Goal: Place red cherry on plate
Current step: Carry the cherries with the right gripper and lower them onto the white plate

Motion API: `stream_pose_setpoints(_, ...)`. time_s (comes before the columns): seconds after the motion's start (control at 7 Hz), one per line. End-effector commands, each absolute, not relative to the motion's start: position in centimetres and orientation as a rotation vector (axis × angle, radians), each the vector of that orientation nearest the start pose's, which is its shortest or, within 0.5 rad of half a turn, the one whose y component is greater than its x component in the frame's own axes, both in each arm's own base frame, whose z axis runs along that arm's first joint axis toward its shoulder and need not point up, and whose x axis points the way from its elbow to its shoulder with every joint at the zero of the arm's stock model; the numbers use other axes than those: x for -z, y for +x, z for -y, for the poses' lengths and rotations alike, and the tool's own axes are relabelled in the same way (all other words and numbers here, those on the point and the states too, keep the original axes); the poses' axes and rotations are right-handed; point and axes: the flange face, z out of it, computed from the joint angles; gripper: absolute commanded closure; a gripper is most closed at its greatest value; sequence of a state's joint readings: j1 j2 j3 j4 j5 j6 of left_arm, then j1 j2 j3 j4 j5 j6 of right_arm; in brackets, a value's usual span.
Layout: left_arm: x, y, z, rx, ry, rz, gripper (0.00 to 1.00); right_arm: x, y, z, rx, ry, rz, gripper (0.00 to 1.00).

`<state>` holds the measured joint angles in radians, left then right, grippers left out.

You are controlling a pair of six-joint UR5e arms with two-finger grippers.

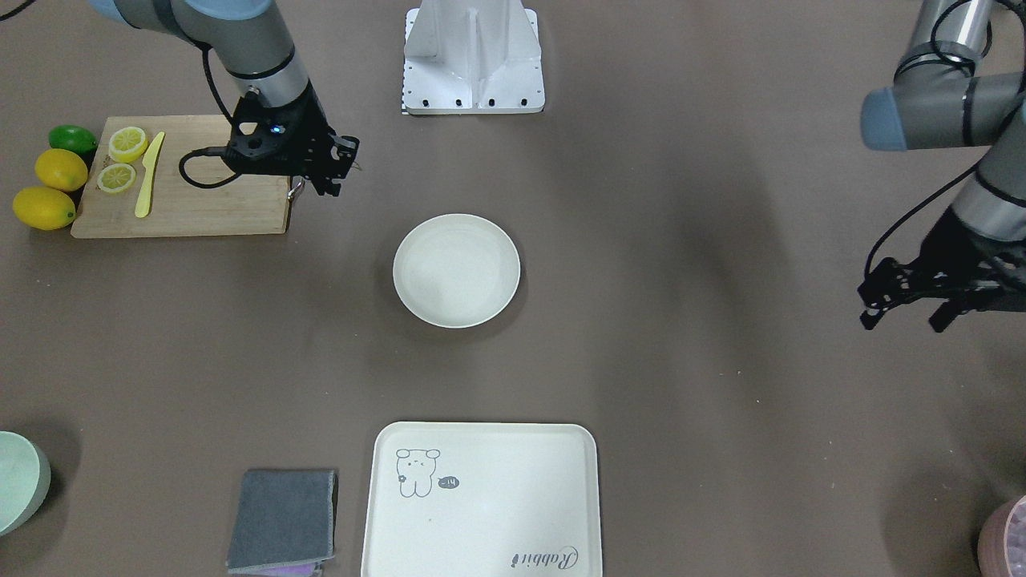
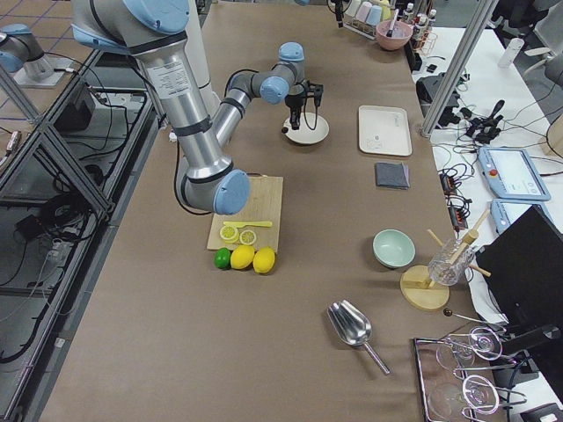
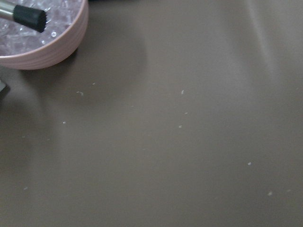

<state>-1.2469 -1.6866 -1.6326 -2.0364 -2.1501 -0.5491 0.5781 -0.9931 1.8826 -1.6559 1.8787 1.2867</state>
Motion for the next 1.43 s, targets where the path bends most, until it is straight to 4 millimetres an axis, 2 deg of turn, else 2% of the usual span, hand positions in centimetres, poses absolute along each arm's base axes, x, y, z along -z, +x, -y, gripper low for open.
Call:
stream_pose_setpoints(0.0,-55.9,7.6,54.0,0.018,0.303,-0.741,0.02,-16.9,-52.3,46.9,-0.153,0.118,0.858,1.00)
stream_pose_setpoints(0.14,-56.7,6.8,53.5,0.033,0.296,-0.737,0.02,-18.6,-54.3,48.1,-0.151,0.158,0.872,1.00)
stream_pose_setpoints(0.29,-56.9,6.3,53.5,0.044,0.293,-0.734,0.02,-19.6,-56.5,47.9,-0.136,0.163,0.887,1.00)
stream_pose_setpoints(0.57,-57.0,6.1,53.6,0.048,0.292,-0.731,0.02,-21.0,-59.6,45.5,-0.106,0.144,0.863,1.00)
stream_pose_setpoints(0.71,-56.9,6.0,53.6,0.049,0.294,-0.733,0.02,-21.0,-59.8,45.3,-0.104,0.144,0.860,0.54)
stream_pose_setpoints(0.86,-56.9,6.0,53.6,0.049,0.294,-0.731,0.02,-20.9,-60.1,44.9,-0.109,0.154,0.858,0.01)
stream_pose_setpoints(1.0,-56.9,6.0,53.6,0.049,0.294,-0.733,0.02,-20.5,-59.0,45.1,-0.109,0.157,0.865,0.00)
stream_pose_setpoints(1.14,-56.9,5.5,53.6,0.057,0.296,-0.733,0.02,-19.6,-54.8,45.6,-0.125,0.142,0.853,0.00)
stream_pose_setpoints(1.29,-56.9,4.6,53.5,0.069,0.286,-0.762,0.02,-17.9,-48.0,47.3,-0.109,0.081,0.816,0.00)
